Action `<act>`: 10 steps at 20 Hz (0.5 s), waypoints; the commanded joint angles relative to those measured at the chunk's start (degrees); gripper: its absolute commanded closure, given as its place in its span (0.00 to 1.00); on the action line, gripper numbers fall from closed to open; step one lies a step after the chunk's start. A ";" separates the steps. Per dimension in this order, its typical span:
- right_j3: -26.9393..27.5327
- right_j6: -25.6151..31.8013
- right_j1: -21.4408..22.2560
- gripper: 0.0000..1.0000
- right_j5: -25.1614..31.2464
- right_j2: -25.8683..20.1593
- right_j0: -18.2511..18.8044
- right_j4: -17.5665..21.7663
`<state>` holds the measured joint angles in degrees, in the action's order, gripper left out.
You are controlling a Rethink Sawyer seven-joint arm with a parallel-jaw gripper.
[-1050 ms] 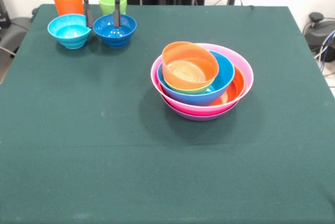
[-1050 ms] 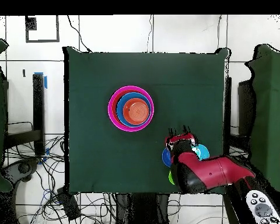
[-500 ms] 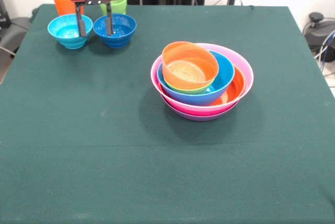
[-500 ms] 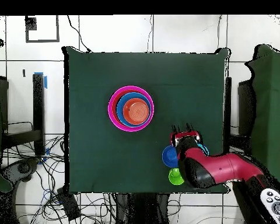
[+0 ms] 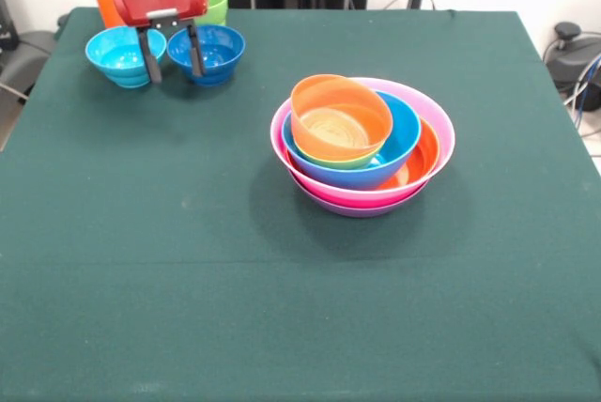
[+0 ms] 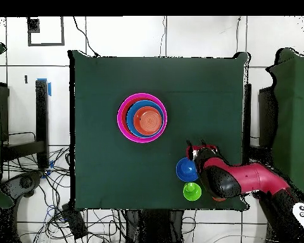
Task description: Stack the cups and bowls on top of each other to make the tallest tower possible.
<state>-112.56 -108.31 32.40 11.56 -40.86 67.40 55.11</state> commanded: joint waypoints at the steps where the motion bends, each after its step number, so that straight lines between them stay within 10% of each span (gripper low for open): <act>1: 5.84 16.03 0.73 0.00 14.29 -5.09 -3.97 -1.30; 10: 4.96 14.36 1.29 0.00 18.58 -5.35 -4.83 -1.21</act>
<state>-111.12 -108.30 32.59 22.37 -44.05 66.42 53.70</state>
